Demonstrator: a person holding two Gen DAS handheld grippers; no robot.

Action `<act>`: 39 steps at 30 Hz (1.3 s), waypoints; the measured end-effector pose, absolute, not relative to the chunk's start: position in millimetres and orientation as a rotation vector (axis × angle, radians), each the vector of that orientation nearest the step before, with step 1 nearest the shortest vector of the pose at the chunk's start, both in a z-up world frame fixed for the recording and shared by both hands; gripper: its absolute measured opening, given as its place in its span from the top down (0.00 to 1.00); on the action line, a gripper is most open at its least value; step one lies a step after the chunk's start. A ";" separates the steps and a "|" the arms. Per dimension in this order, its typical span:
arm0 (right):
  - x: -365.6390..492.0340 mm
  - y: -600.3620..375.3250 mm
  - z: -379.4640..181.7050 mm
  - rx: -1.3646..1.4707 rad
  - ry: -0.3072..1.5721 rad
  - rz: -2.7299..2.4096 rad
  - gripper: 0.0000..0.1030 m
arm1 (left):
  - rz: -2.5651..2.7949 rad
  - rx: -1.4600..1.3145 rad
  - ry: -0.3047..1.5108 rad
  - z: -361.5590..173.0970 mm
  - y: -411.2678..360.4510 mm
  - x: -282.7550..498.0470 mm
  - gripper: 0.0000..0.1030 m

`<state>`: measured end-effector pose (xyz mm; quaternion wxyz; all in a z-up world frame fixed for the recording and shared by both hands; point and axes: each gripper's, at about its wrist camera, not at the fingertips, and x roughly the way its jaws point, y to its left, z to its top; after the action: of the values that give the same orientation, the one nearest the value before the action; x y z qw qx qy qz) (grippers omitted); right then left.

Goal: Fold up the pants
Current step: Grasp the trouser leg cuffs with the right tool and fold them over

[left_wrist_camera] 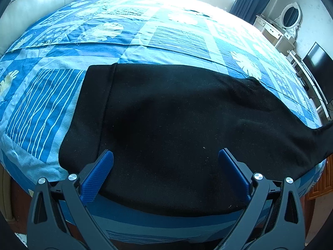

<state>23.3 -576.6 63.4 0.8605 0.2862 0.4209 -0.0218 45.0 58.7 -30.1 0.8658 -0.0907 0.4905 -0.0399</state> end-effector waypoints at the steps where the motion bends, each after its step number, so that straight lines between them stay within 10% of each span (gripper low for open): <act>1: 24.4 -566.2 70.5 0.585 0.875 -0.031 0.80 | -0.079 -0.202 1.026 -29.1 61.0 43.3 0.02; 39: 100.9 -232.0 6.4 0.228 1.050 0.216 0.80 | -0.114 -0.180 0.964 -1.8 58.1 27.2 0.02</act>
<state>100.9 -232.0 6.4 0.8535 0.1085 0.4993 0.1026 27.2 58.1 -1.8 0.8807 -0.0863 0.4625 -0.0547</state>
